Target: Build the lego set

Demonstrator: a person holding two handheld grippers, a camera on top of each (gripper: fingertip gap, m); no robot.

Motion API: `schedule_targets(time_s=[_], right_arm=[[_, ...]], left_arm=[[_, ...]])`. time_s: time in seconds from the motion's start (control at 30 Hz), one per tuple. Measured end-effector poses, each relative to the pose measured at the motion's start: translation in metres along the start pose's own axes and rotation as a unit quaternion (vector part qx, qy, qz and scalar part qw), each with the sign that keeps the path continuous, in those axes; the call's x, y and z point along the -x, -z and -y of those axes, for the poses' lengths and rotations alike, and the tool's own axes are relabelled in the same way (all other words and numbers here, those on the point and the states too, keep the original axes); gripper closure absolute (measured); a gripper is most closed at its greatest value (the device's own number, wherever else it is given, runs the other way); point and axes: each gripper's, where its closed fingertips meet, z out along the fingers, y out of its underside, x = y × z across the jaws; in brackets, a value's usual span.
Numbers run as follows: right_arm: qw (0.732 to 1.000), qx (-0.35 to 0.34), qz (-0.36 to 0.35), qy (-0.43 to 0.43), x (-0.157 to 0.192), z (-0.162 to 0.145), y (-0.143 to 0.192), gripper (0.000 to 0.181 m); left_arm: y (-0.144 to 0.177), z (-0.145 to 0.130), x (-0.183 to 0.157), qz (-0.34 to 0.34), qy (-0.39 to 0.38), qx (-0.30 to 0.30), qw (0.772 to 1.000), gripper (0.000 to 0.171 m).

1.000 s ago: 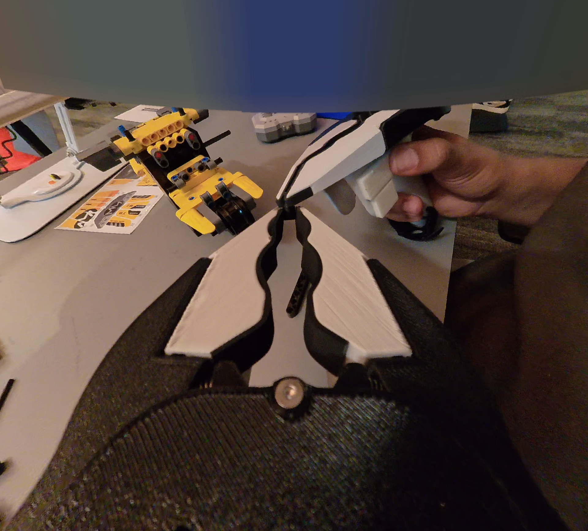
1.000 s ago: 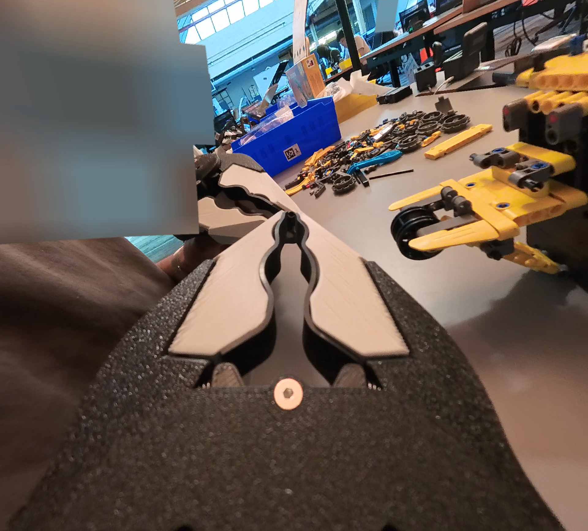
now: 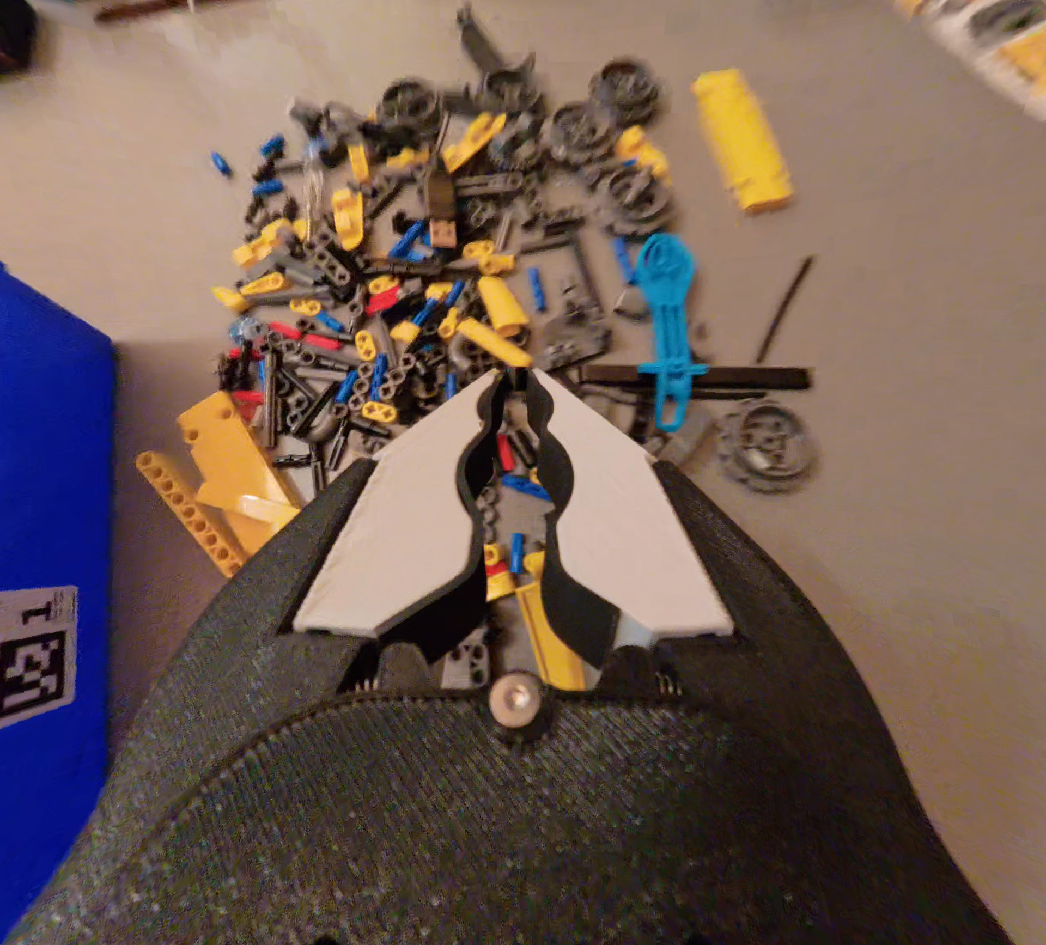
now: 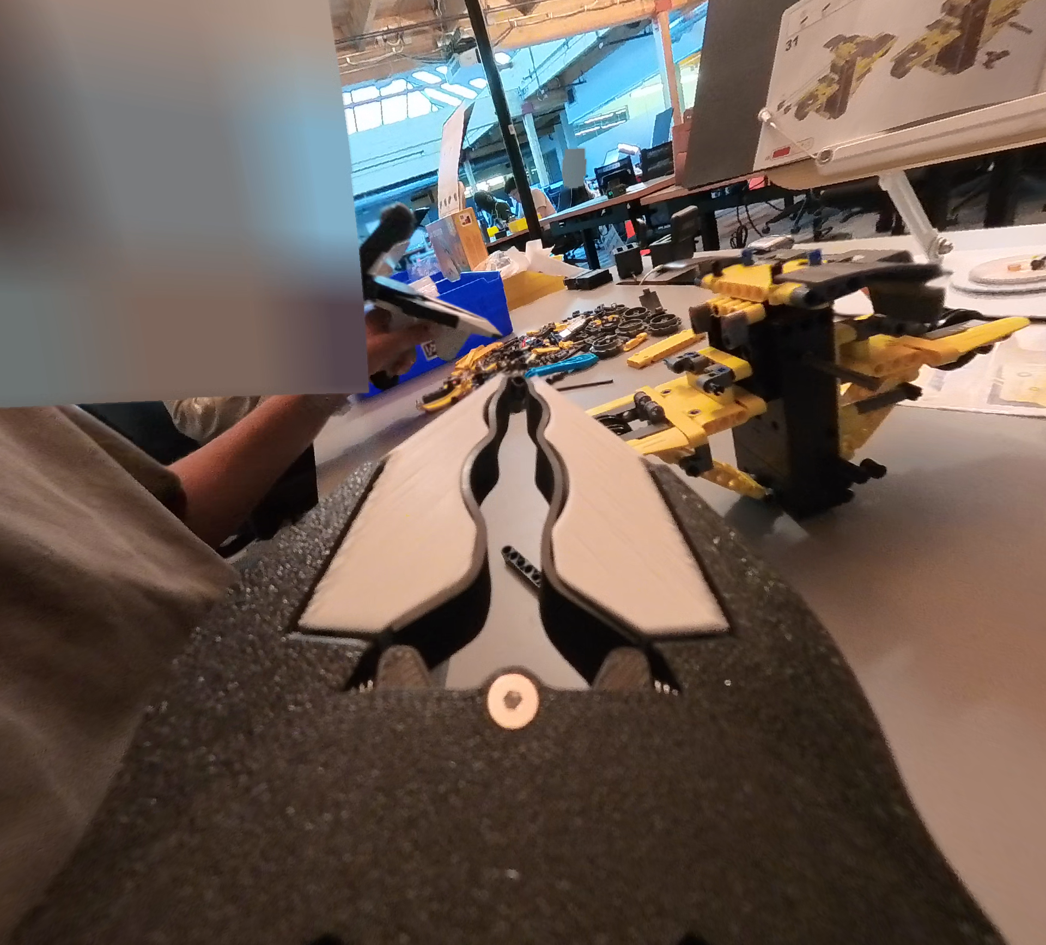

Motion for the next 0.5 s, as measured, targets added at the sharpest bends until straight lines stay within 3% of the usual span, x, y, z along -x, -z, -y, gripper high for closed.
schedule_targets(time_s=[0.17,0.27,0.37,0.5], right_arm=[[1.0,0.003,-0.013,0.001,-0.003,-0.004,0.006,0.177],[1.0,0.004,-0.018,-0.006,-0.007,-0.003,0.01,0.177],[1.0,0.001,-0.015,-0.015,-0.009,-0.002,0.01,0.177],[1.0,0.008,-0.005,-0.018,-0.008,-0.006,0.001,0.177]], left_arm=[[-0.028,-0.02,-0.004,-0.006,-0.009,0.059,0.998,0.168],[-0.028,-0.017,-0.01,-0.009,-0.013,0.052,0.999,0.166],[-0.025,-0.014,-0.01,-0.002,-0.015,0.046,0.999,0.151],[-0.008,0.003,-0.025,-0.018,-0.031,-0.003,0.999,0.149]])
